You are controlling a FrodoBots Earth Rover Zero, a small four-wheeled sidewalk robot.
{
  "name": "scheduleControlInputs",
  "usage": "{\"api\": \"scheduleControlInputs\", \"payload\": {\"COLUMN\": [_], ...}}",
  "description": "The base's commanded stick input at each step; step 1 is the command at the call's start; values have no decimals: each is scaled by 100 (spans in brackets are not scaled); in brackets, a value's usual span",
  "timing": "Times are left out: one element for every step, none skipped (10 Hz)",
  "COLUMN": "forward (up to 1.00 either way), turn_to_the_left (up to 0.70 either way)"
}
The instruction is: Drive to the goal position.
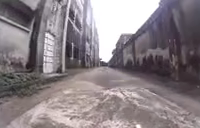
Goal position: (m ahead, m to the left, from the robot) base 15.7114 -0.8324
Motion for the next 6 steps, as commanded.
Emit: {"api": "scheduleControlInputs", "payload": {"forward": [30,30,30,30,30,30], "turn_to_the_left": [0,0,0,0,0,0]}}
